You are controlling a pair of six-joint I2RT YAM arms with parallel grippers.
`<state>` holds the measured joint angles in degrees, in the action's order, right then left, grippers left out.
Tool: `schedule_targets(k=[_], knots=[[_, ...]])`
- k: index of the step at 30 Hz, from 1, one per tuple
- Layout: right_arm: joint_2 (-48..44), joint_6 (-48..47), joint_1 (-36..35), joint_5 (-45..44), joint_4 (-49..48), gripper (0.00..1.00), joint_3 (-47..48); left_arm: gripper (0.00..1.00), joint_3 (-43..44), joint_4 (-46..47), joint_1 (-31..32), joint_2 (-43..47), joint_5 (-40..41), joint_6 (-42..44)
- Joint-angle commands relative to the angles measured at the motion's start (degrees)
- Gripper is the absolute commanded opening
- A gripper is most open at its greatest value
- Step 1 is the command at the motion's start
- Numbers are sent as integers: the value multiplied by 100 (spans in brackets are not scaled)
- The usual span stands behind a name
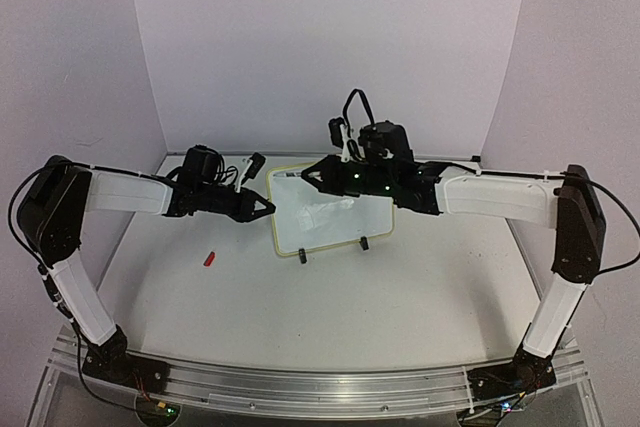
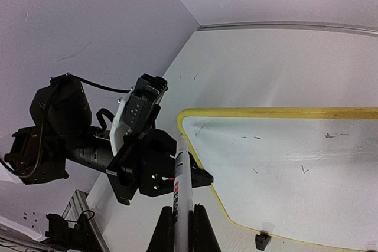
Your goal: Write a sentence on the whiteboard
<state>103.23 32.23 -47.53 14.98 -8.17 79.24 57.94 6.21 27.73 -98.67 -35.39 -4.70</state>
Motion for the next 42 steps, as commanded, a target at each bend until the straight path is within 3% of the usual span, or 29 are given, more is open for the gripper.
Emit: schedule_targets(k=[1, 9, 42], knots=[[166, 36, 38, 34, -194, 0, 263, 6, 212, 45, 31, -5, -39, 136], [261, 42, 47, 47, -194, 0, 291, 0, 201, -51, 45, 14, -12, 262], [49, 122, 55, -69, -176, 0, -341, 0, 199, -229, 105, 50, 196, 461]])
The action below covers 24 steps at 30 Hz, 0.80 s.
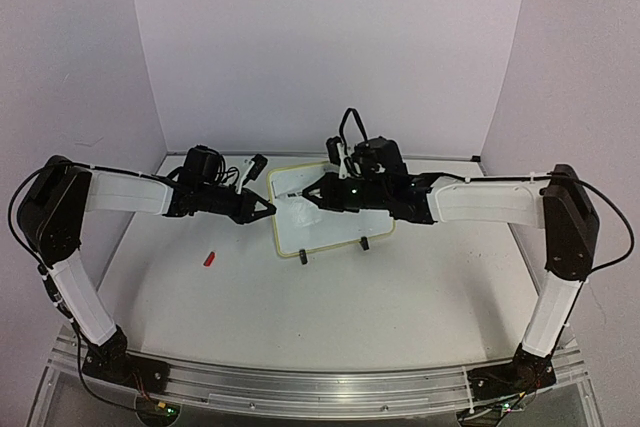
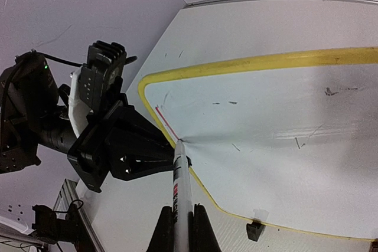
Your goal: Write a sentence on the whiteboard
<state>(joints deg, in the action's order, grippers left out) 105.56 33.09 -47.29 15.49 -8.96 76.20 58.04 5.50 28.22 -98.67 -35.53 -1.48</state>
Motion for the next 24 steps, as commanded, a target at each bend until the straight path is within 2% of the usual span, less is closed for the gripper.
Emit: schedule_targets(k=[1, 11, 24], knots=[[-200, 33, 30, -86, -103, 0, -25, 0, 188, -164, 52, 50, 216, 139], [-572, 136, 34, 405, -511, 0, -3, 0, 176, -203, 53, 64, 275, 139], [-361, 15, 34, 35, -519, 0, 155, 0, 175, -202, 52, 41, 291, 139]])
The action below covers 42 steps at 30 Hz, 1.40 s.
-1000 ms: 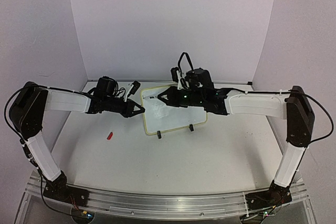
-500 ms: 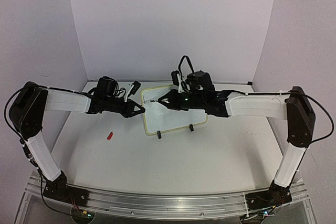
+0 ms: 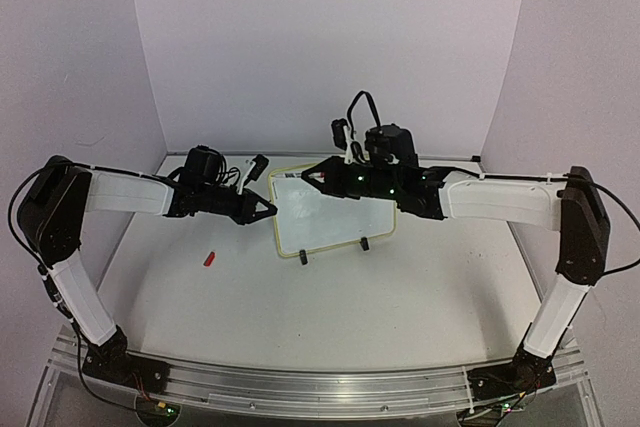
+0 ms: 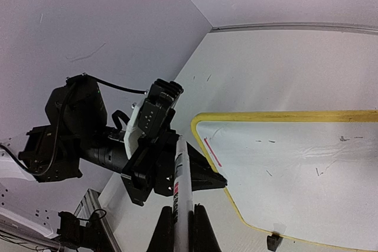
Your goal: Write a sentence on the whiteboard
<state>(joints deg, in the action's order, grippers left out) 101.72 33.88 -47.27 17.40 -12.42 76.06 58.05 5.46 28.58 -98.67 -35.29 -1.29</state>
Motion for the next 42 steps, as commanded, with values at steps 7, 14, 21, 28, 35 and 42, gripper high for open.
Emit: schedule_targets(k=[7, 14, 21, 28, 35, 42], knots=[[135, -75, 32, -269, -159, 0, 255, 0, 174, -195, 14, 41, 266, 121], [259, -91, 30, -301, -86, 0, 343, 0, 183, -201, 16, 41, 256, 196], [295, -113, 29, -423, -59, 0, 346, 0, 181, -206, 19, 32, 264, 282], [268, -121, 30, -590, -8, 0, 285, 0, 186, -218, 27, 41, 297, 287], [-23, -187, 31, -798, 64, 0, 33, 0, 183, -224, 27, 41, 319, 306], [-187, -215, 29, -899, 136, 0, -171, 0, 187, -243, 24, 74, 355, 323]])
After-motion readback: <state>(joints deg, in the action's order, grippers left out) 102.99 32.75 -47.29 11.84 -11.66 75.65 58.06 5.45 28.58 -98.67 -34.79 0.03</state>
